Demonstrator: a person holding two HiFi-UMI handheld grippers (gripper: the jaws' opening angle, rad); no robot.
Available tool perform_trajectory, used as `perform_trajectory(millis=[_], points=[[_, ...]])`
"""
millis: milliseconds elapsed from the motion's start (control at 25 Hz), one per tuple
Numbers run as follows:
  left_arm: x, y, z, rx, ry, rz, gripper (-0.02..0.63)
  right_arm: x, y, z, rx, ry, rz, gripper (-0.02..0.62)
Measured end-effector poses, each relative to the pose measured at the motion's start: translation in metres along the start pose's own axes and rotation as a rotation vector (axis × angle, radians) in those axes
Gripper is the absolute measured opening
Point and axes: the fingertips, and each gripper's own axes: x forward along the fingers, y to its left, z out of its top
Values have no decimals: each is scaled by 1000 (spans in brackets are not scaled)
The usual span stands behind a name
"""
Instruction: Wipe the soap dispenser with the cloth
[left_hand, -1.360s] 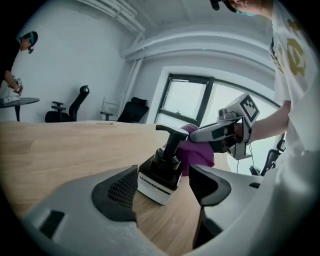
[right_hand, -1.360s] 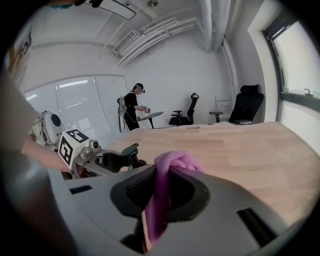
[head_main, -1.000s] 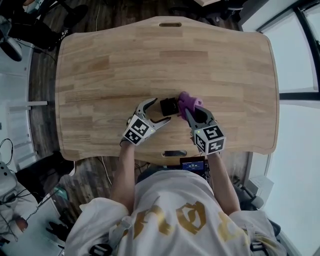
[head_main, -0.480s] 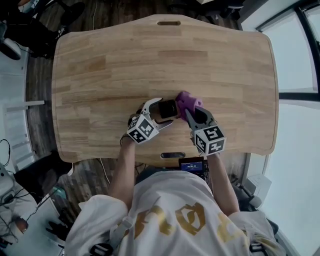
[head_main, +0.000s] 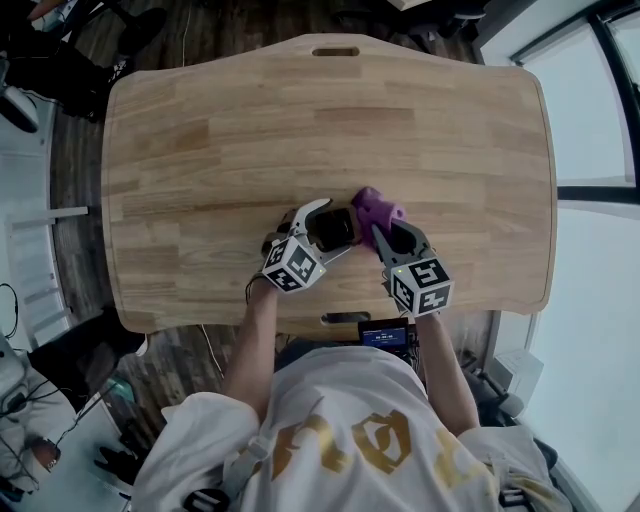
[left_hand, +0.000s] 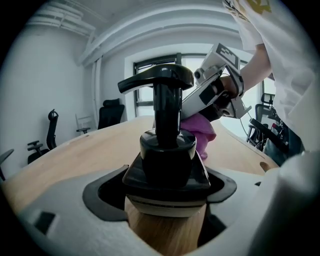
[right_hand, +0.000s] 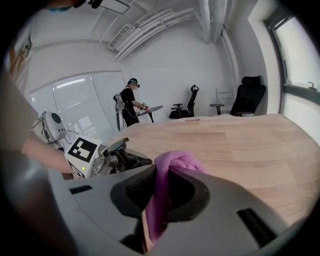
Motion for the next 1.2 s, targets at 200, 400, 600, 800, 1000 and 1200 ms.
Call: perform_trajectory(millis=[200, 400, 600, 800, 1000, 1200], points=[[7, -2, 1, -13, 15, -25, 383, 1, -2, 0, 3, 1, 1, 52], [9, -5, -3, 18, 50, -41, 380, 3, -3, 3, 9, -5, 4, 52], [9, -5, -3, 25, 53, -43, 373, 2, -4, 4, 16, -9, 3, 51], [10, -4, -3, 23, 55, -40, 373, 0, -6, 5, 26, -17, -1, 52], [9, -5, -3, 14, 61, -49, 368, -2, -5, 6, 26, -23, -1, 52], [9, -1, -1, -9, 47, -30, 368, -5, -4, 13, 31, -43, 0, 52]])
